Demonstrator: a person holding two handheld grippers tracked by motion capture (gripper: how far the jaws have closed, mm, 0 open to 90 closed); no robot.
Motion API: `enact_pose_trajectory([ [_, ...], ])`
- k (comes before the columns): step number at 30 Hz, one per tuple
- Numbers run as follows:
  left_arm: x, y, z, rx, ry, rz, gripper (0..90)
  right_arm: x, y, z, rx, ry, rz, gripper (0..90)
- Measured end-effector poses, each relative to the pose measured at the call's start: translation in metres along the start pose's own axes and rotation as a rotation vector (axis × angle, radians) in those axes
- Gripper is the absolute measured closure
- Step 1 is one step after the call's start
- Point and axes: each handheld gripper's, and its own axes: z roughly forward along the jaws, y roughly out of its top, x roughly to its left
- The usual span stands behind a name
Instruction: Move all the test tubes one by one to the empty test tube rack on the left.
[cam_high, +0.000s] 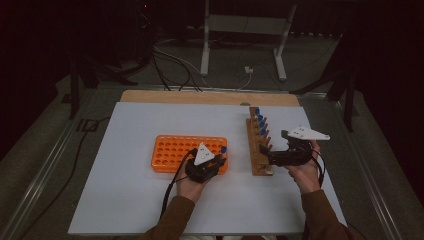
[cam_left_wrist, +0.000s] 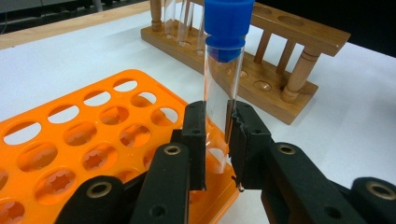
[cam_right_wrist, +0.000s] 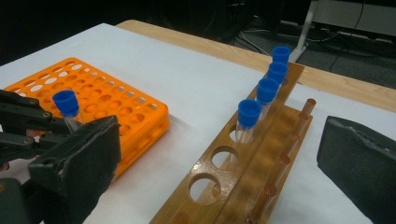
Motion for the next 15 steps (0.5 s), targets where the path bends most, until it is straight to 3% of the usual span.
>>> enact_pose_trajectory([
  [15,-0.0028,-0.0053,0.0007,0.023,0.013,0.015,78.0,-0.0002,-0.0042,0.0023,0.0,0.005,0.007,0.0],
])
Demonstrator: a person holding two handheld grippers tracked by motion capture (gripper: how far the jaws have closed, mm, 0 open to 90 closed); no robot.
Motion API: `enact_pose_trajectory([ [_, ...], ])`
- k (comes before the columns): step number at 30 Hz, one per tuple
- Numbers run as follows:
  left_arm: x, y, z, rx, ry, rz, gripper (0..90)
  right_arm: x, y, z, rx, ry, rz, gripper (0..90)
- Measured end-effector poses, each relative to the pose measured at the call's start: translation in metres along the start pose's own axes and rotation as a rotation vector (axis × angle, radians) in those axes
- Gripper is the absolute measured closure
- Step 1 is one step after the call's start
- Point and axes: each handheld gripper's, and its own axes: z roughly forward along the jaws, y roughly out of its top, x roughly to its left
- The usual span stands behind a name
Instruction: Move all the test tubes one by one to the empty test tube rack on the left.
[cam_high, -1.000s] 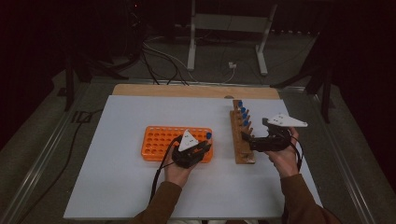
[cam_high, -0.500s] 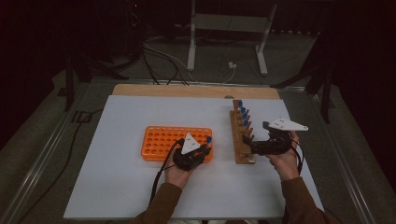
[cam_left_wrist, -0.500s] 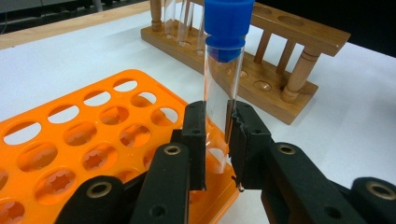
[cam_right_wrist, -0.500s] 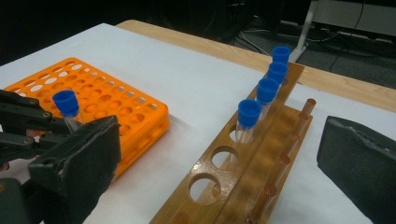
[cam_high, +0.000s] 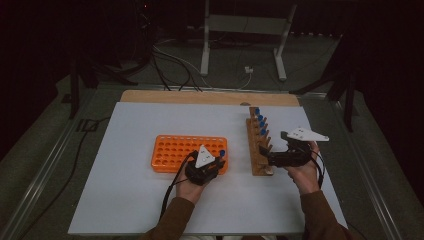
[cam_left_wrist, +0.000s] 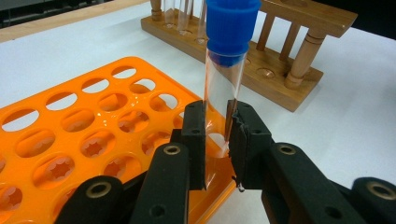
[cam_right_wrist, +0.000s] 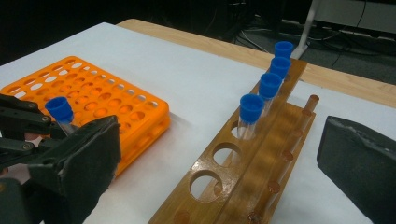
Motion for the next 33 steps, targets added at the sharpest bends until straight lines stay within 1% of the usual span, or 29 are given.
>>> enact_pose_trajectory([
  [2,0.001,0.0,0.0,-0.004,-0.007,-0.018,76.7,0.0,0.0,0.0,0.0,-0.001,0.0,0.0],
  [4,0.001,0.001,0.0,-0.006,-0.007,-0.027,71.7,-0.001,0.0,0.0,0.0,-0.001,0.002,0.0],
  [6,0.002,0.002,-0.002,-0.022,-0.013,-0.036,66.7,-0.001,0.0,0.0,0.0,-0.002,0.003,0.0],
  [7,0.002,0.003,-0.004,-0.03,-0.012,-0.039,59.7,-0.002,0.001,0.0,0.0,-0.004,0.002,0.0],
  [8,0.003,0.004,-0.006,-0.038,-0.012,-0.044,59.7,-0.002,0.001,0.0,0.0,-0.004,0.002,0.0],
  [10,0.004,0.006,-0.01,-0.049,-0.013,-0.049,54.6,-0.003,0.001,0.001,0.001,-0.005,0.006,0.0],
  [11,0.005,0.007,-0.013,-0.056,-0.01,-0.052,49.3,-0.004,0.001,0.002,0.005,-0.005,0.001,0.0],
  [12,0.005,0.008,-0.016,-0.061,-0.007,-0.056,49.3,-0.004,0.001,0.002,0.005,-0.005,0.001,0.0],
  [13,0.007,0.009,-0.019,-0.064,-0.002,-0.061,46.4,-0.004,0.001,0.002,0.008,-0.006,0.001,0.0],
  [14,0.009,0.011,-0.022,-0.072,-0.001,-0.075,43.3,-0.004,0.002,0.003,0.011,-0.006,-0.001,0.0],
  [15,0.011,0.012,-0.026,-0.078,-0.004,-0.085,42.0,-0.005,0.002,0.004,0.014,-0.009,-0.005,0.6],
  [16,0.013,0.013,-0.029,-0.086,0.004,-0.089,37.0,-0.005,0.003,0.006,0.019,-0.013,-0.01,0.7],
  [17,0.014,0.014,-0.033,-0.093,0.015,-0.089,37.0,-0.005,0.003,0.006,0.019,-0.013,-0.01,0.7],
  [18,0.015,0.015,-0.037,-0.099,0.024,-0.09,34.0,-0.005,0.004,0.007,0.022,-0.014,-0.014,2.8],
  [19,0.016,0.016,-0.041,-0.102,0.034,-0.092,27.6,-0.006,0.005,0.008,0.027,-0.017,-0.022,4.7],
  [20,0.018,0.017,-0.045,-0.104,0.048,-0.093,27.6,-0.006,0.005,0.008,0.027,-0.017,-0.022,4.7],
  [21,0.019,0.017,-0.049,-0.106,0.061,-0.095,21.5,-0.006,0.006,0.011,0.037,-0.017,-0.026,7.3],
  [22,0.02,0.017,-0.053,-0.108,0.077,-0.101,21.5,-0.006,0.006,0.011,0.037,-0.017,-0.026,7.3],
  [23,0.022,0.016,-0.057,-0.108,0.088,-0.106,15.4,-0.007,0.006,0.015,0.047,-0.019,-0.034,12.0],
  [24,0.023,0.015,-0.061,-0.11,0.095,-0.11,11.2,-0.007,0.006,0.017,0.053,-0.024,-0.036,14.8],
  [25,0.025,0.014,-0.065,-0.117,0.101,-0.119,11.2,-0.007,0.006,0.017,0.053,-0.024,-0.036,14.8],
  [26,0.027,0.013,-0.068,-0.12,0.108,-0.126,4.4,-0.009,0.004,0.022,0.065,-0.027,-0.034,20.5],
  [27,0.029,0.013,-0.07,-0.115,0.118,-0.132,1.8,-0.01,0.003,0.025,0.073,-0.027,-0.032,25.8],
  [28,0.031,0.013,-0.073,-0.117,0.129,-0.138,1.5,-0.011,0.002,0.027,0.081,-0.03,-0.033,30.6],
  [29,0.033,0.013,-0.076,-0.126,0.135,-0.14,1.5,-0.011,0.002,0.027,0.081,-0.03,-0.033,30.6],
  [31,0.036,0.014,-0.08,-0.142,0.149,-0.149,1.0,-0.012,0.001,0.032,0.086,-0.03,-0.037,40.5],
  [32,0.037,0.014,-0.082,-0.15,0.153,-0.156,0.9,-0.013,0.001,0.034,0.087,-0.037,-0.038,43.8],
  [33,0.038,0.014,-0.083,-0.156,0.154,-0.162,1.0,-0.015,0.001,0.038,0.086,-0.045,-0.03,49.7],
])
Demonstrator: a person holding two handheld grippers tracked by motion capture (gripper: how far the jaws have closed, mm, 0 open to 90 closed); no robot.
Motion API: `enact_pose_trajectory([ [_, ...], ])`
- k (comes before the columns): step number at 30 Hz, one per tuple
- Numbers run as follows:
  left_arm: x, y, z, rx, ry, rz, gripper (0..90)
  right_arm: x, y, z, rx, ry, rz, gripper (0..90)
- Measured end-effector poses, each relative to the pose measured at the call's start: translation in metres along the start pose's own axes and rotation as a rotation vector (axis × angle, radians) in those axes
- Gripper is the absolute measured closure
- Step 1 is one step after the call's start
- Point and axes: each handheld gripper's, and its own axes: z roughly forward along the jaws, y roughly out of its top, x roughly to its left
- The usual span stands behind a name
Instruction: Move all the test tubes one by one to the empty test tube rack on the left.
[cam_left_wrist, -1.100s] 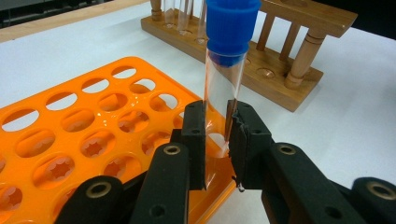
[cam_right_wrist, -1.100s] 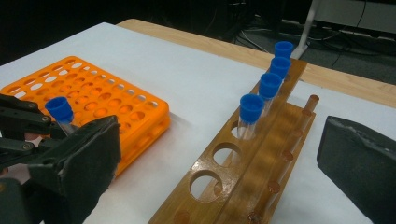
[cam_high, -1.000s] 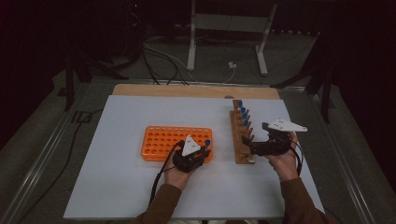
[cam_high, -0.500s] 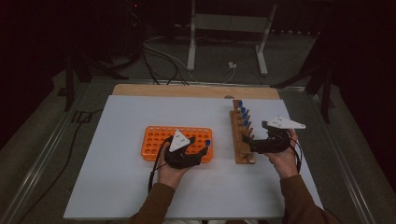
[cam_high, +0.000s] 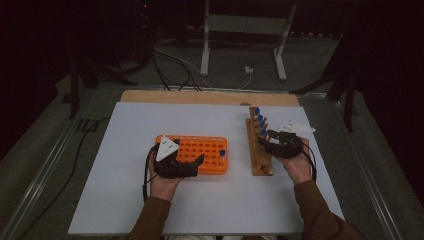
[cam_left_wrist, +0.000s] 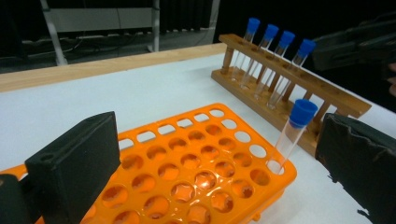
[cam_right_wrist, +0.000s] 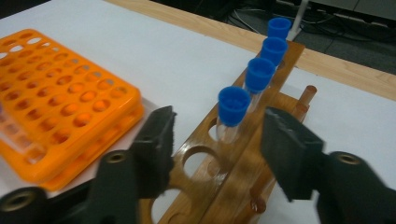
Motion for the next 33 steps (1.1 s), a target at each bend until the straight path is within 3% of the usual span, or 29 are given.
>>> enact_pose_trajectory([
  [5,0.001,-0.001,0.001,0.005,0.007,0.002,1.0,-0.005,-0.001,0.01,0.003,-0.019,0.027,62.4],
  [12,0.0,-0.004,0.003,0.021,0.012,0.01,1.0,-0.007,-0.001,0.02,0.004,-0.008,0.044,74.5],
  [25,0.003,-0.006,0.003,0.027,0.022,0.004,1.0,-0.006,0.001,0.025,0.004,-0.021,0.041,76.1],
  [33,0.004,-0.006,0.003,0.027,0.022,0.006,1.0,-0.002,0.007,0.016,-0.012,-0.014,0.031,76.5],
])
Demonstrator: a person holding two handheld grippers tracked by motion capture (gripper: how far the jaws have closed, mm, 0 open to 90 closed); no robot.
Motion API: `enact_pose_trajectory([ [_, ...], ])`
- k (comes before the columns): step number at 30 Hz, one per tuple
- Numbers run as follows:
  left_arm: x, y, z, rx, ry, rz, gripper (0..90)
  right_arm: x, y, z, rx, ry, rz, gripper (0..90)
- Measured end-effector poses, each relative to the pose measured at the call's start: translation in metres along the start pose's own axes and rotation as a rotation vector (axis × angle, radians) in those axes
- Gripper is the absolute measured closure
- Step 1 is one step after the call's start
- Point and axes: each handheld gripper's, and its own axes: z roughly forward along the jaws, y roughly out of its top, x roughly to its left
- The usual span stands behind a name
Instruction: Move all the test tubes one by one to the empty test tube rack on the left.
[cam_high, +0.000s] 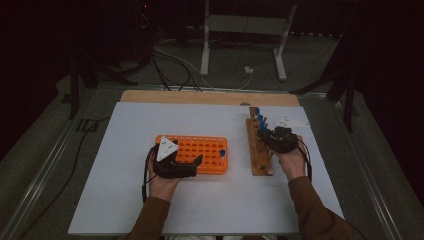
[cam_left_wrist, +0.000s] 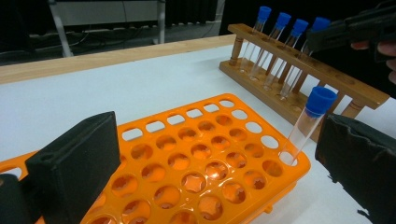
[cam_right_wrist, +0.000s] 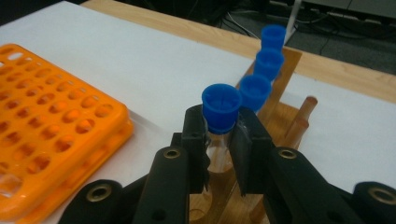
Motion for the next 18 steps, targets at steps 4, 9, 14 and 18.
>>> enact_pose_trajectory([
  [4,0.0,0.0,0.0,-0.002,0.0,-0.002,1.0,0.002,0.008,-0.01,-0.021,-0.001,-0.024,76.5],
  [9,0.001,0.0,0.0,-0.001,0.0,-0.004,1.0,0.003,0.012,-0.015,-0.025,-0.005,-0.037,76.5],
  [14,0.001,0.0,0.0,0.002,0.001,-0.006,1.0,0.003,0.02,-0.023,-0.044,-0.003,-0.04,76.5],
  [18,0.001,0.0,0.0,0.003,0.001,-0.005,1.0,0.005,0.026,-0.029,-0.06,-0.001,-0.05,76.5],
])
